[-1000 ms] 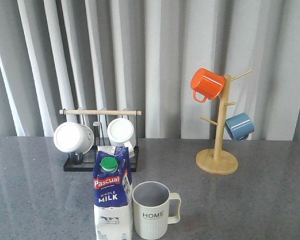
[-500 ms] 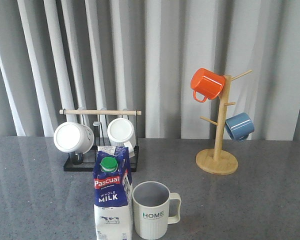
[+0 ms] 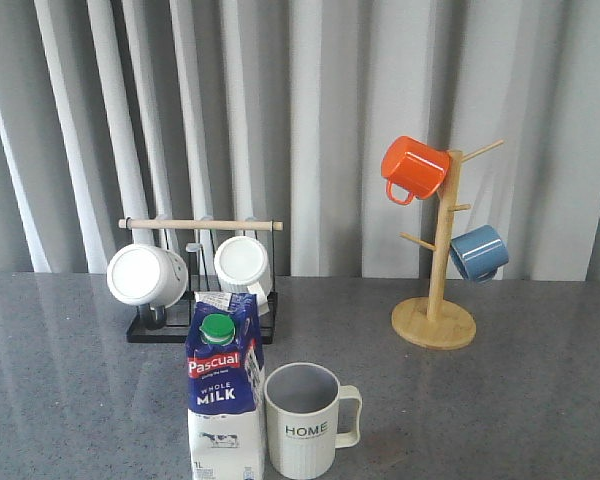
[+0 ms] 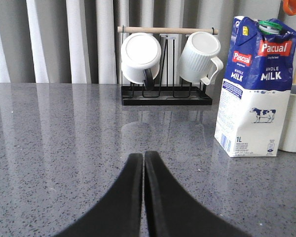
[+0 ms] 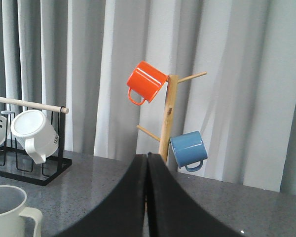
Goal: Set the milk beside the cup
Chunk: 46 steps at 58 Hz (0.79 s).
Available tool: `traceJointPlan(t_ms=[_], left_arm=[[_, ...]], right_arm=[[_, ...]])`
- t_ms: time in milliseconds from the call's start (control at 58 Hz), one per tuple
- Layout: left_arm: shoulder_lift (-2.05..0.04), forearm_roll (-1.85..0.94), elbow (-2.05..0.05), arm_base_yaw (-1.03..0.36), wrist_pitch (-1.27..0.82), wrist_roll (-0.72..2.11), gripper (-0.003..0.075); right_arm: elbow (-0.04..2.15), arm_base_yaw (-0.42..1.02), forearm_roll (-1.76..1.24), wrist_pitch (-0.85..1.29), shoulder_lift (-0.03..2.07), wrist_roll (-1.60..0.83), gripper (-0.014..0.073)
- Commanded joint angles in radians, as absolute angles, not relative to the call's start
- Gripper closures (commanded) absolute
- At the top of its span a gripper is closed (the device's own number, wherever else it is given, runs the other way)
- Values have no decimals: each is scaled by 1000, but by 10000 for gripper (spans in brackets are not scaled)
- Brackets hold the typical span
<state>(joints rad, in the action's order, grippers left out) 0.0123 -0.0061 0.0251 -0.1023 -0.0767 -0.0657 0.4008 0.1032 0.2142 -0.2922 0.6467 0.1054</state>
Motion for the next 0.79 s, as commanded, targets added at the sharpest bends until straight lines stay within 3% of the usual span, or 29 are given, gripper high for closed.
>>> traceJointPlan(t_ms=[0,655,776], left_arm=[[23,-13,4,-100,-15,-75,728],[23,-13,3,-100,-16,-74,728],[23,-13,3,-100,-16,-74,728]], right_arm=[[428,96,213,-364,643,105,603],[428,96,215,-360,643,71,603],[399,96,202,-159,571,-51,603]])
